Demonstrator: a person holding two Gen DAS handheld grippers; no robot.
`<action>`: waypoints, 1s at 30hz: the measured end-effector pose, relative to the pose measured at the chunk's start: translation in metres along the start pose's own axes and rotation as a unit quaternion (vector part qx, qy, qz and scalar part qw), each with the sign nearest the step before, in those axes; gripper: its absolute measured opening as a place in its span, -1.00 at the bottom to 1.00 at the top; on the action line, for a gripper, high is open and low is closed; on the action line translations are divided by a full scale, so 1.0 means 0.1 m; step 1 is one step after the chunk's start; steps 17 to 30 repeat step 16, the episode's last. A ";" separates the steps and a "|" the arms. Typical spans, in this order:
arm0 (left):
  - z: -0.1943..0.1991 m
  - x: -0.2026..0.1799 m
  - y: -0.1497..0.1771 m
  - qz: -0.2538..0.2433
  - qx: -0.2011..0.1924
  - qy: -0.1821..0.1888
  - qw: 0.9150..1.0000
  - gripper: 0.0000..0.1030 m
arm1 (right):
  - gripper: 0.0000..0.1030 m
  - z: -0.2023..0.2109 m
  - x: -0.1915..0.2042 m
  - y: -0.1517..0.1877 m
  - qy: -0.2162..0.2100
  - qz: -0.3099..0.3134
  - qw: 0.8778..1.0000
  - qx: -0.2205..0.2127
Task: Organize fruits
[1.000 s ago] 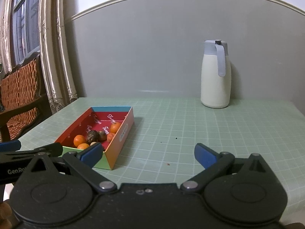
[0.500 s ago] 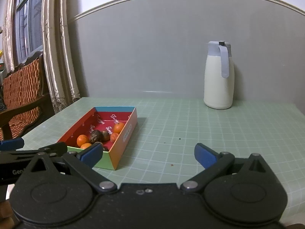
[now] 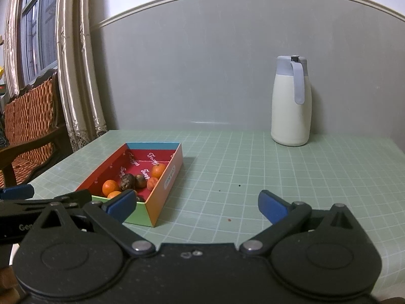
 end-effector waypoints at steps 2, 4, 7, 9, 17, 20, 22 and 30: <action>-0.01 0.00 0.00 0.000 0.001 0.000 1.000 1.00 | 0.99 -0.01 0.00 0.00 -0.001 0.000 1.000 0.000; -0.01 0.00 0.00 -0.001 0.002 0.000 1.000 1.00 | 0.99 -0.01 0.00 0.00 0.000 0.000 1.000 0.000; -0.01 0.00 0.00 -0.001 -0.008 0.000 1.000 0.99 | 0.99 -0.01 0.01 0.00 -0.001 -0.001 1.000 0.000; 0.01 0.01 0.00 0.000 -0.015 0.002 1.000 0.99 | 0.99 -0.01 0.01 -0.01 -0.003 -0.003 1.000 -0.004; -0.03 -0.01 0.00 -0.002 -0.021 -0.005 1.000 0.99 | 0.99 -0.03 -0.01 -0.02 -0.005 -0.009 1.000 -0.009; -0.03 -0.01 0.00 -0.002 -0.021 -0.005 1.000 0.99 | 0.99 -0.03 -0.01 -0.02 -0.005 -0.009 1.000 -0.009; -0.03 -0.01 0.00 -0.002 -0.021 -0.005 1.000 0.99 | 0.99 -0.03 -0.01 -0.02 -0.005 -0.009 1.000 -0.009; -0.03 -0.01 0.00 -0.002 -0.021 -0.005 1.000 0.99 | 0.99 -0.03 -0.01 -0.02 -0.005 -0.009 1.000 -0.009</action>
Point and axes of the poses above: each gripper's, at about its wrist camera, not at the fingertips, and z roughly against the way its jaws point, x to its left, y to its underside, the point moved 5 cm from there along -z, roughly the way its jaws point, and after that the axes turned 2 degrees about -x, right-handed, at the moved point
